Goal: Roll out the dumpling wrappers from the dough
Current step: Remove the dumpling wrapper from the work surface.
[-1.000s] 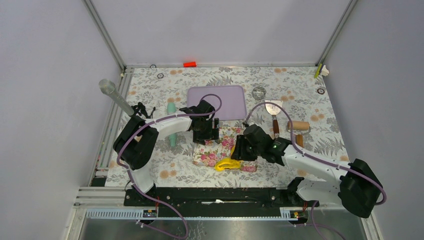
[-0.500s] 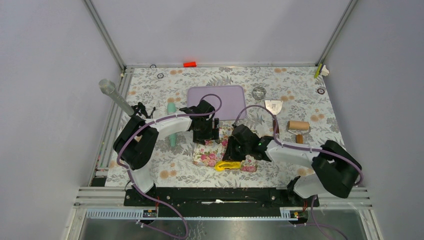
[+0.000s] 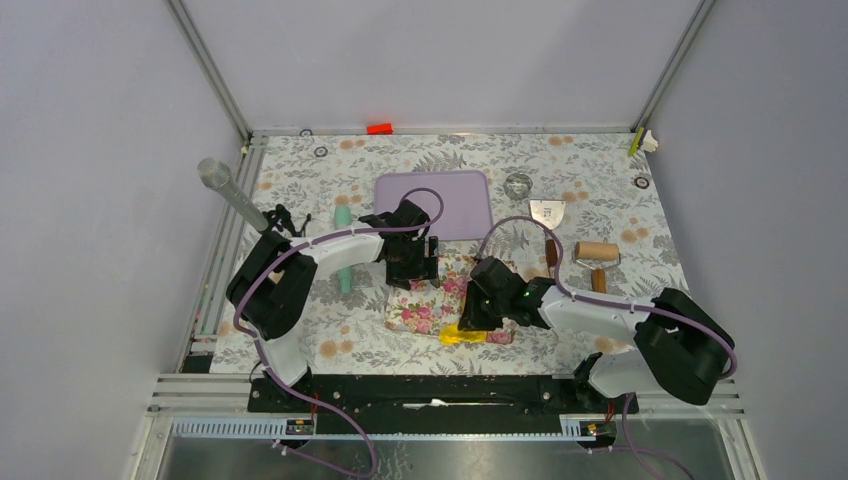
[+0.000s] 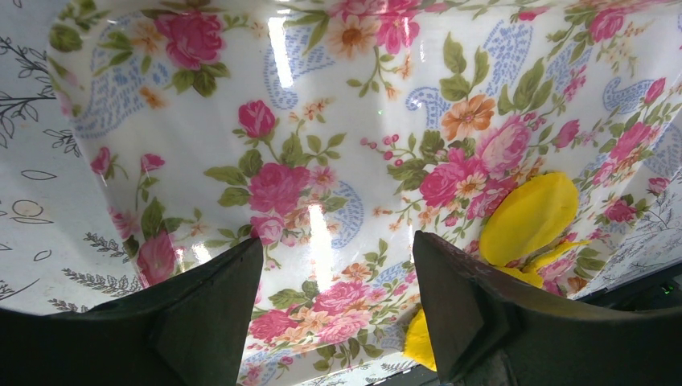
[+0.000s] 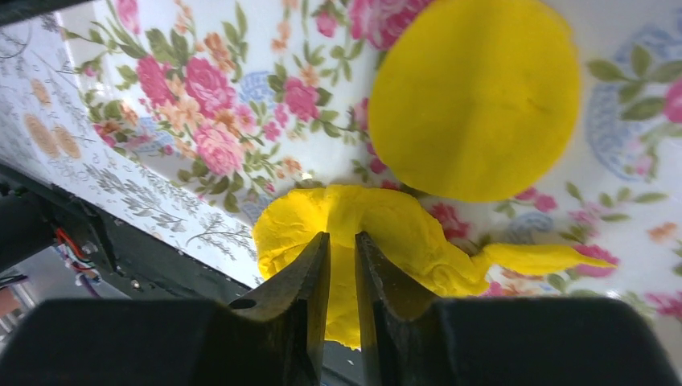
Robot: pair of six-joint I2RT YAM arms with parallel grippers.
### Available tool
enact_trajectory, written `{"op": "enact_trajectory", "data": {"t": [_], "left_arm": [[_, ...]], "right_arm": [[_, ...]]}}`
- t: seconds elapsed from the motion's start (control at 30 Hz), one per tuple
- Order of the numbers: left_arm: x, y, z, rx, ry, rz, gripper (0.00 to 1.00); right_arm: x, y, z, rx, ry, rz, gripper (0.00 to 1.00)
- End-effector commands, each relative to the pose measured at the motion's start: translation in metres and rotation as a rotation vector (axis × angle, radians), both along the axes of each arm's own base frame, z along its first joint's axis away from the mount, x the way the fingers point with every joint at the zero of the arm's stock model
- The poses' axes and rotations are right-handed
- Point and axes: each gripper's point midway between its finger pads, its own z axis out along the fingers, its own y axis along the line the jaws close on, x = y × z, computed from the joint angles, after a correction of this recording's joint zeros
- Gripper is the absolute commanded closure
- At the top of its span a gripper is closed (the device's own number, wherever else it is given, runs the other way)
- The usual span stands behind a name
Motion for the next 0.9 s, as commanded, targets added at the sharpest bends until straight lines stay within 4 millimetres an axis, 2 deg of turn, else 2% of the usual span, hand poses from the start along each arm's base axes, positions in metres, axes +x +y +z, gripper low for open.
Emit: {"op": "enact_trajectory", "data": {"t": [0.0, 0.4, 0.5, 0.6, 0.77, 0.87], "left_arm": [[-0.012, 0.018, -0.028, 0.084, 0.058, -0.011, 0.25], [-0.011, 0.018, -0.027, 0.089, 0.055, -0.015, 0.25], [-0.012, 0.019, -0.027, 0.092, 0.056, -0.014, 0.25], [-0.011, 0.018, -0.026, 0.089, 0.055, -0.014, 0.25], [-0.012, 0.018, -0.023, 0.086, 0.053, -0.016, 0.25], [-0.012, 0.014, -0.014, 0.059, 0.044, -0.021, 0.25]], "right_arm": [[-0.011, -0.038, -0.015, -0.157, -0.007, -0.008, 0.75], [-0.014, -0.072, -0.009, -0.24, -0.064, -0.045, 0.75], [-0.012, -0.071, -0.002, -0.228, -0.079, -0.049, 0.75], [-0.004, -0.061, 0.013, -0.191, -0.109, -0.059, 0.69], [0.019, -0.045, 0.046, -0.146, -0.203, -0.065, 0.65], [0.032, -0.036, 0.058, -0.145, -0.24, -0.061, 0.61]]}}
